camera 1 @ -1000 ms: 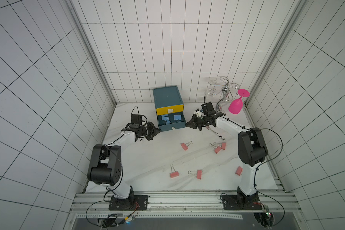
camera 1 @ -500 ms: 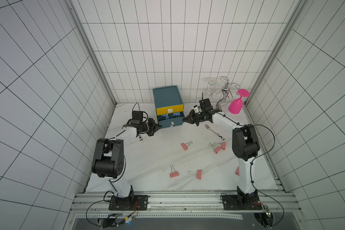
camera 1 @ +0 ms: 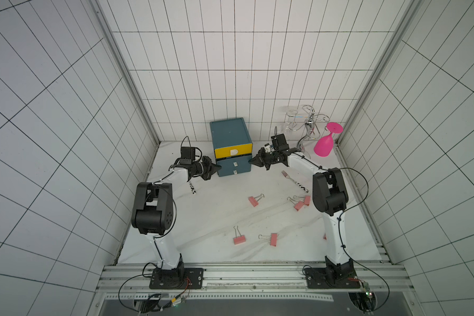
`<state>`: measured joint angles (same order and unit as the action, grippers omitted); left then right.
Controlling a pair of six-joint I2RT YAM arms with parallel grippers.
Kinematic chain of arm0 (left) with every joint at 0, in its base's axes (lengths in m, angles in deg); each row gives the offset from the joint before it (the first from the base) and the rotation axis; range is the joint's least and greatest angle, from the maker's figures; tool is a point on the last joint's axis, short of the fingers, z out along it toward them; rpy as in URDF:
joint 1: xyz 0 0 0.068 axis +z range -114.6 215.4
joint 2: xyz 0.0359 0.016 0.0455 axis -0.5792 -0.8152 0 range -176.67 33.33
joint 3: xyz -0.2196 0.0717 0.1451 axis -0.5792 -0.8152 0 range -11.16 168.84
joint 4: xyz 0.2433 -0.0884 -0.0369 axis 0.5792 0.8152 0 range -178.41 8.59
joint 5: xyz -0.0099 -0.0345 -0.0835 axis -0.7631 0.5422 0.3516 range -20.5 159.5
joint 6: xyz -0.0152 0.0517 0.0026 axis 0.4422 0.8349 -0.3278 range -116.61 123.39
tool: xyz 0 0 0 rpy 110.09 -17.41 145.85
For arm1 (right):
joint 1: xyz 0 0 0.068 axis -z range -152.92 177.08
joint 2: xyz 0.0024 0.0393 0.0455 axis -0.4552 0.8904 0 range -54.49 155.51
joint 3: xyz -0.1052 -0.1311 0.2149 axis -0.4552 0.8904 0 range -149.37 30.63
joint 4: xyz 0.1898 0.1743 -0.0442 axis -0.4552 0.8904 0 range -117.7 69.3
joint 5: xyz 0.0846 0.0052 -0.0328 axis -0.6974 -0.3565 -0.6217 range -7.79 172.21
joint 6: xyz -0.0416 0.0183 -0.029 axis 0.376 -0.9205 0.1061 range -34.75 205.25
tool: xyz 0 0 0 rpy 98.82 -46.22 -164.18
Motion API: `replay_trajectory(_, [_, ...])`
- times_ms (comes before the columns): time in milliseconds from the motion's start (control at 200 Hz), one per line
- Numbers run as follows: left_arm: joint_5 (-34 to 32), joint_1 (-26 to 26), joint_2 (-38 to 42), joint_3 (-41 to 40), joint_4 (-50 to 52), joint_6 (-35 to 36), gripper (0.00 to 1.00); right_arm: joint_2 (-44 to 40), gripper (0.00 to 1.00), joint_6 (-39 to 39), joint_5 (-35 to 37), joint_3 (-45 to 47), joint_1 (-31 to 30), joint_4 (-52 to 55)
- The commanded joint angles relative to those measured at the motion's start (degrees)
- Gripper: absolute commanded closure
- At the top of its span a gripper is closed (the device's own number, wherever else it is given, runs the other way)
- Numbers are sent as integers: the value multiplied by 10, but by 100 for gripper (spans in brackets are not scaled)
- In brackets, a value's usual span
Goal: Put the binder clips in the drawer according to color
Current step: Close the drawer in the storage box.
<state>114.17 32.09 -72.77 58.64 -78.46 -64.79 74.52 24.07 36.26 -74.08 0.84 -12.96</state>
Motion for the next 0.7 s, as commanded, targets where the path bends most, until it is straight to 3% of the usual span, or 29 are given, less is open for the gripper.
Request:
replay_trajectory(0, [4,3,-13,23,-15,-2,100,17,100,-27,2,-19,6,-43])
replay_trajectory(435, [4,15,-12,15,-20,-4,100,-2,100,-49,12,17,5,-79])
replay_trajectory(695, [0,12,50,-53,-25,-5,100,-55,95,-70,28,128,0,-146])
